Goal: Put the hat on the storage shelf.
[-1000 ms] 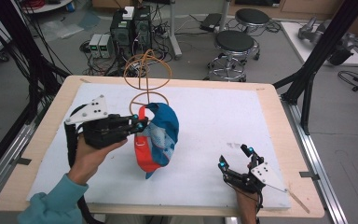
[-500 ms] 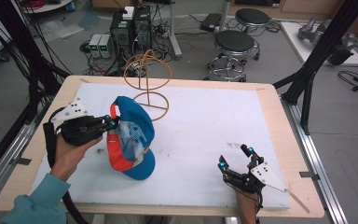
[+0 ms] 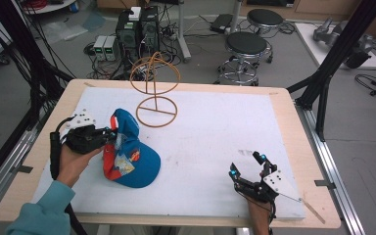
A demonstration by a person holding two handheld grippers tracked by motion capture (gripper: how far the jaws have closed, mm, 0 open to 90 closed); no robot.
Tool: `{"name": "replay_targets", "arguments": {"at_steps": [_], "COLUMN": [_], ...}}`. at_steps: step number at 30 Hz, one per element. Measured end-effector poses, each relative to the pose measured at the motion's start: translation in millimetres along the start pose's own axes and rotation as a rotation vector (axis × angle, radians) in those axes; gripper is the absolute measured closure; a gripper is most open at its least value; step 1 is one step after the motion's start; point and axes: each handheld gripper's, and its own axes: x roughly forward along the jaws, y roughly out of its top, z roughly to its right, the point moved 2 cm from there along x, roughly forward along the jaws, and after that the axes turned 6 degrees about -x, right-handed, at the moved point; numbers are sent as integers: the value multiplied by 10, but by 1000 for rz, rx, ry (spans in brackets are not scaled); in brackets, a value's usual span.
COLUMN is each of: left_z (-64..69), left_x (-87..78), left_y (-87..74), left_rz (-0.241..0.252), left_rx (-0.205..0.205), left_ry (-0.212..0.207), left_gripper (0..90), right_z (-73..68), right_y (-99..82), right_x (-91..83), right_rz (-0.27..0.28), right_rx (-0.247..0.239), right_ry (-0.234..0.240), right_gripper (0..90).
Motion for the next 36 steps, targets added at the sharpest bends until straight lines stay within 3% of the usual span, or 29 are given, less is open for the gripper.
{"name": "replay_targets", "arguments": {"at_steps": [8,15,16,19,20,21,22,25,26,30,36], "left_z": [-50,-74,-81,-112,-123,-131,-145,-195,-208,-214,-100], "left_x": [-1,-40,-46,-58,-60,-60,-65,-88,-101,-170,-182], "left_y": [-56,-74,-81,-120,-136,-149,-159,-169,-168,-156,-156], "left_rz": [-7,-4,-3,-2,-4,4,14,49,60,109,101], "left_rx": [-18,-25,-29,-43,-48,-57,-64,-105,-113,-115,-64], "left_ry": [12,38,43,50,57,72,95,144,154,153,93], "left_gripper": [875,811,738,684,618,553,553,321,203,142,142], "right_z": [-3,-5,-5,-5,-4,-5,-5,-6,-6,-5,-7], "right_y": [0,0,0,0,0,0,0,-1,-1,-1,-1], "right_x": [-2,-2,-2,-2,-1,-2,-2,-2,-2,-2,-1], "right_rz": [-2,-2,-3,-3,-2,-3,-3,-3,-3,-4,-2], "right_rx": [3,5,5,5,3,4,4,1,1,1,0], "right_ry": [1,0,0,0,0,0,0,-1,-1,-2,-2], "right_gripper": [113,113,113,113,113,113,113,113,113,112,112]}}
